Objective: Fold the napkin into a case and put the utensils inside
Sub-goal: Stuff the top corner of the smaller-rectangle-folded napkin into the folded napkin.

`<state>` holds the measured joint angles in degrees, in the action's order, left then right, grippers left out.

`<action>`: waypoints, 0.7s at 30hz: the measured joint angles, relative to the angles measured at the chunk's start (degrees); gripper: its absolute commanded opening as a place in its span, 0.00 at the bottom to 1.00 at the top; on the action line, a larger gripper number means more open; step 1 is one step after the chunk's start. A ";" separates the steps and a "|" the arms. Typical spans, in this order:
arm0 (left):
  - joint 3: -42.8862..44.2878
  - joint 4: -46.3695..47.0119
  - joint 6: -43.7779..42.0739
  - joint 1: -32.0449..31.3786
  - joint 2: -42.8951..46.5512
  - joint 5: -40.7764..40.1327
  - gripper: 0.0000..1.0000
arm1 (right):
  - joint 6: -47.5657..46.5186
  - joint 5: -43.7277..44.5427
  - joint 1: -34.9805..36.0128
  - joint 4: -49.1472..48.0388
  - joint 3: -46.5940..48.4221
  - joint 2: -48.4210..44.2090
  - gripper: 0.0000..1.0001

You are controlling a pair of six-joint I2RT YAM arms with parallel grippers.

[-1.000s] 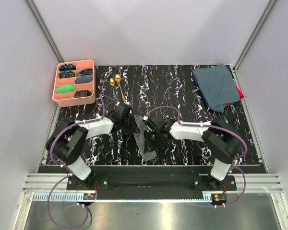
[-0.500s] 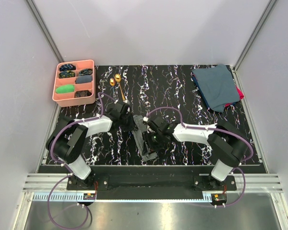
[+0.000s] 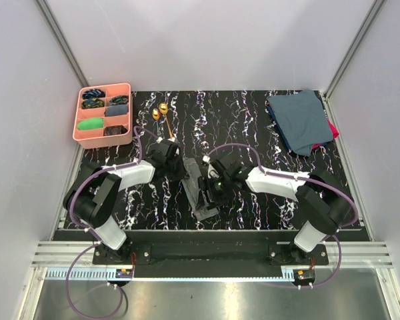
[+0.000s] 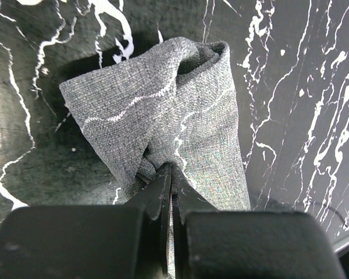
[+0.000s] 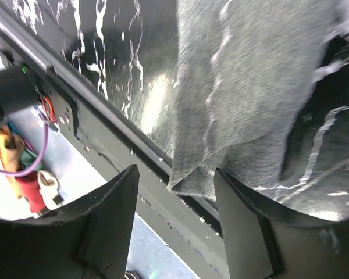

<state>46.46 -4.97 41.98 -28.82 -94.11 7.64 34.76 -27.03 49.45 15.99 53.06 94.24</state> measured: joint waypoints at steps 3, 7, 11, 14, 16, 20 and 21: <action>-0.02 0.17 -0.02 0.07 0.00 -0.44 0.00 | -0.44 -0.61 -2.71 0.39 0.81 0.00 0.61; -0.13 0.39 -0.02 0.09 0.00 -0.44 0.00 | -1.09 -1.14 -5.46 0.48 2.64 0.00 0.49; -0.22 0.59 0.00 0.09 0.00 -0.44 0.00 | -1.81 -1.77 -6.82 0.20 4.87 0.48 0.34; -0.26 0.63 0.00 0.09 0.02 -0.44 0.00 | -1.64 -3.58 -6.93 -2.05 5.66 2.49 0.24; -0.50 0.90 0.02 0.09 0.17 -0.44 0.00 | -0.76 -5.01 -6.93 -4.11 5.40 4.52 0.22; -0.55 1.01 0.02 0.09 0.20 -0.44 0.00 | 3.23 -8.59 -6.60 -13.70 -0.09 8.87 0.21; -0.55 1.03 0.02 0.09 0.20 -0.44 0.00 | 4.37 -8.98 -6.32 -15.67 -1.77 9.84 0.21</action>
<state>45.91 -3.95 42.00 -28.73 -93.91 7.20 39.13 -36.01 43.13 0.32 51.29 104.07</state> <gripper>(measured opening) 0.005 0.217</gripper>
